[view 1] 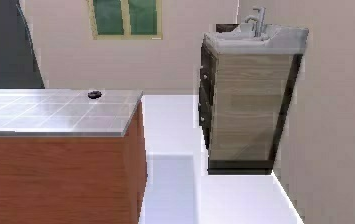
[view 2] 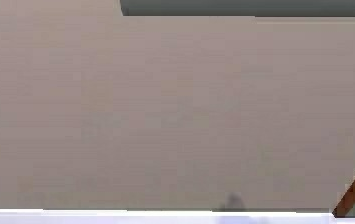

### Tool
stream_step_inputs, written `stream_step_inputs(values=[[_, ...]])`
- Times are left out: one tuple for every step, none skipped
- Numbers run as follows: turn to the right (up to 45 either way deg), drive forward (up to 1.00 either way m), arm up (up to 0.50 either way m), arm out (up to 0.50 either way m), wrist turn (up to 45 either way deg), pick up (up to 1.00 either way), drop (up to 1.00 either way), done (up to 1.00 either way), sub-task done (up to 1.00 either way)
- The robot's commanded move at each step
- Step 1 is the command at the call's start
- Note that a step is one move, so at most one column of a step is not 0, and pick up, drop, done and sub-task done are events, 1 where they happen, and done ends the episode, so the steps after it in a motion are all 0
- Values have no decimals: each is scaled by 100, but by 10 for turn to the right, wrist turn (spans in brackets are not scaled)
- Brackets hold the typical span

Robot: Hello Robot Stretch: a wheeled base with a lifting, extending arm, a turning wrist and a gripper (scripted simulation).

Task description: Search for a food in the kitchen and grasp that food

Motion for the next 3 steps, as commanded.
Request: stream_step_inputs(values=[[0,50,0,0,0,0,0,0,0],[-450,0,0,0,0,0,0,0,0],[-450,0,0,0,0,0,0,0,0]])
